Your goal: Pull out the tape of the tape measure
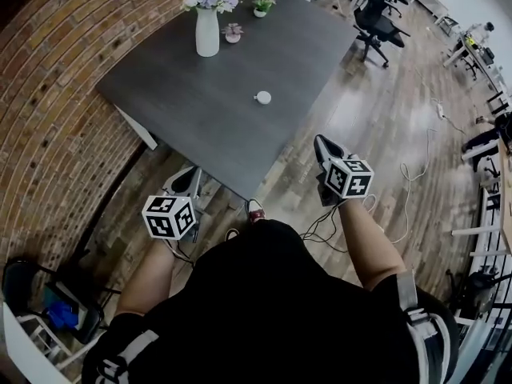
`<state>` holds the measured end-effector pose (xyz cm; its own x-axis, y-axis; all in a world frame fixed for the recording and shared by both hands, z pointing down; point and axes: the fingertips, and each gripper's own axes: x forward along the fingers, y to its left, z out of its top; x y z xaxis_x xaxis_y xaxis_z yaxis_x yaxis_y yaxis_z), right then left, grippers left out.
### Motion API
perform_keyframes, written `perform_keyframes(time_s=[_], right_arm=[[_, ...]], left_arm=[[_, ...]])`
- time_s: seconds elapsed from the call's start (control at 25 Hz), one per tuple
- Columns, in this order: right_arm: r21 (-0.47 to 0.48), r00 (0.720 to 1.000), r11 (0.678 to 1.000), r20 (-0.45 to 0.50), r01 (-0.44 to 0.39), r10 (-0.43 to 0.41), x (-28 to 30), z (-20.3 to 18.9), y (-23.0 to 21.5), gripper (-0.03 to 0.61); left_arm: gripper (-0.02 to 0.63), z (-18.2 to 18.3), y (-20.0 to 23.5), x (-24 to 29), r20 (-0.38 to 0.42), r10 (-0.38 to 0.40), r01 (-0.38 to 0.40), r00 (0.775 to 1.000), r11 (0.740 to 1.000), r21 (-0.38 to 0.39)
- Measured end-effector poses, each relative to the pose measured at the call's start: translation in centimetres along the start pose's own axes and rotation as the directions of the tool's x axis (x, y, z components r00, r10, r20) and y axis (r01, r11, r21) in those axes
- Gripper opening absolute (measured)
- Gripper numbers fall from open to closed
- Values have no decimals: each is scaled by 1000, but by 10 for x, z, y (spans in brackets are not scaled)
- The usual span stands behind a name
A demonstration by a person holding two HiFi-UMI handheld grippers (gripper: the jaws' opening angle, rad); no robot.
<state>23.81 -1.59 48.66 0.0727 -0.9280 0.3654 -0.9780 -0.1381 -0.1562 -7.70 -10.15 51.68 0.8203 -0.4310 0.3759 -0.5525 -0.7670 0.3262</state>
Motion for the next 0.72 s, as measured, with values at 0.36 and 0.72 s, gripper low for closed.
perform_keyframes(time_s=[0.36, 0.72], right_arm=[[-67, 957, 987, -263, -148, 125, 112, -47, 24, 260], [-237, 882, 936, -453, -260, 131, 241, -30, 0, 262]], left_arm=[[9, -33, -7, -2, -72, 51, -55, 996, 997, -54], [9, -27, 37, -14, -82, 282, -292, 956, 944, -154]])
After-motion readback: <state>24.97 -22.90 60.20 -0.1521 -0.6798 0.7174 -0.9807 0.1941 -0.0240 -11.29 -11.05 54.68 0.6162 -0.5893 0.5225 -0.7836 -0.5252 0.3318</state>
